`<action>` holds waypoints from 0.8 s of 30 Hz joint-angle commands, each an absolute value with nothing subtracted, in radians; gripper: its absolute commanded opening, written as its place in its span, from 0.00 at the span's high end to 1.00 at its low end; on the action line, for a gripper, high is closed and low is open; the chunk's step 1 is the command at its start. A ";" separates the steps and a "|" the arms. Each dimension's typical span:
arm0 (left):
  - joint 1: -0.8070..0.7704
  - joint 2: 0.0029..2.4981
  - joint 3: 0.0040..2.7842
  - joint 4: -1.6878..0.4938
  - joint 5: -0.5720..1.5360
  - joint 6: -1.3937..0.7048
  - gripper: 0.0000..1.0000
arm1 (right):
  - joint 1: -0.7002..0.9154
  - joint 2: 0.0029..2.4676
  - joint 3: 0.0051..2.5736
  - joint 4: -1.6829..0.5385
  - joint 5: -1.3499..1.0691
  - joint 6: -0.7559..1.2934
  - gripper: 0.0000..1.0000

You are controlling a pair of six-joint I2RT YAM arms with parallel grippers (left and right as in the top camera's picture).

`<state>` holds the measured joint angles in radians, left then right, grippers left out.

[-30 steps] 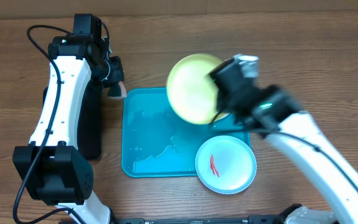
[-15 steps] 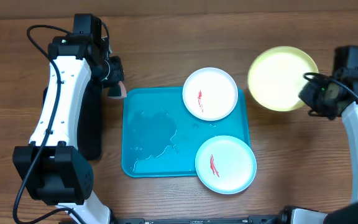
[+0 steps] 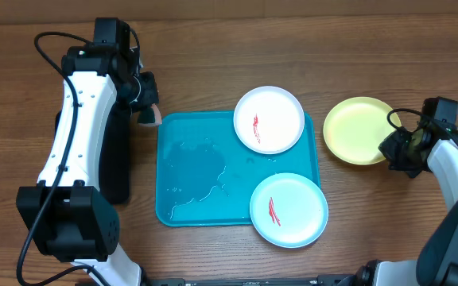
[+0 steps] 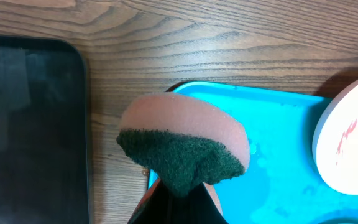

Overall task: Clean dirty plates on tray and stack at the side
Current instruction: 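Lift the yellow plate with the right gripper and carry it right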

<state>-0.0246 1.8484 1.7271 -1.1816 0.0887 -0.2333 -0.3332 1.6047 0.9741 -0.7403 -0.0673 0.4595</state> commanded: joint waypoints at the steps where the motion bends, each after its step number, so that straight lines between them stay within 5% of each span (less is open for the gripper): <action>1: -0.033 1.846 1.723 -1.184 0.078 -0.248 0.96 | -0.338 1.636 0.971 -0.719 -0.073 0.440 0.83; 7: -0.067 1.846 1.723 -1.180 0.070 -0.247 0.96 | -0.338 1.638 1.023 -0.786 -0.154 0.439 0.61; 16: -0.102 1.846 1.723 -1.169 0.067 -0.247 0.96 | -0.241 1.612 1.366 -1.040 -0.214 0.313 0.54; 24: -0.105 1.846 1.723 -1.170 0.067 -0.248 0.96 | -0.019 1.653 1.363 -0.972 -0.226 0.310 0.52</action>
<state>-0.0986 1.8484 1.7264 -1.1744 0.0765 -0.2337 -0.0780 1.6318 1.3777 -0.9939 -0.2066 0.3401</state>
